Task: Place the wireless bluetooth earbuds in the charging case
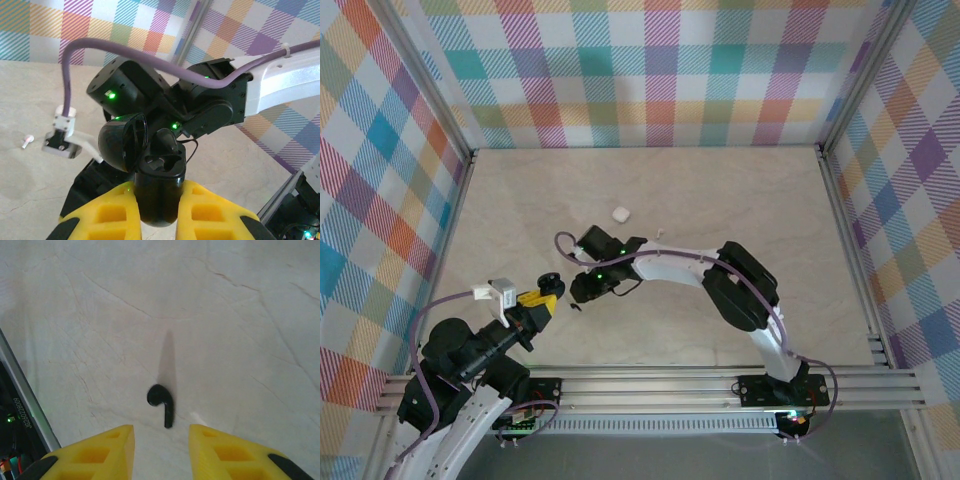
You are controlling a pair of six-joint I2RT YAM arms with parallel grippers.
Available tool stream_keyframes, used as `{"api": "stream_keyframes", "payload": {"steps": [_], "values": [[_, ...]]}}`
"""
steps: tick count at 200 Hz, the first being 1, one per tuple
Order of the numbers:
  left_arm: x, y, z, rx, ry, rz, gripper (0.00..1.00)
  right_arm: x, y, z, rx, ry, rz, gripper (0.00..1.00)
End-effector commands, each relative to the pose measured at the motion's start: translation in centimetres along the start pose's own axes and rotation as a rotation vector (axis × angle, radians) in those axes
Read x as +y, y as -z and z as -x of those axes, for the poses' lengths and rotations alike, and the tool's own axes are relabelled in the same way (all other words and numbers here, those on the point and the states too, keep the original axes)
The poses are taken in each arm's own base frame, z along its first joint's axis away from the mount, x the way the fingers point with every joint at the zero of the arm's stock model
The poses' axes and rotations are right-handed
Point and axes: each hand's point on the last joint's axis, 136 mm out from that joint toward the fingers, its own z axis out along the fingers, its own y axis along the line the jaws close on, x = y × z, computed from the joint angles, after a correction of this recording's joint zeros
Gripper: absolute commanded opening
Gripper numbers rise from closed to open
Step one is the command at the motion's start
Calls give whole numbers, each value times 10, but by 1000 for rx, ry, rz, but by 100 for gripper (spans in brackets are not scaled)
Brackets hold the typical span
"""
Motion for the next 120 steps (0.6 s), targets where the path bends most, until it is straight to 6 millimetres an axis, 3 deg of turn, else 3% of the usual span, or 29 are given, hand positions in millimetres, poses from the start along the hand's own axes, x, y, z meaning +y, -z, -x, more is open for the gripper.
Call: {"api": "stream_keyframes", "payload": {"steps": [1, 120], "values": [[-3, 6, 5, -20, 0, -4, 0, 4, -13, -6, 50, 40, -14, 34], [-1, 9, 6, -20, -24, 12, 0, -3, -43, -20, 133, 84, -163, 35]]}}
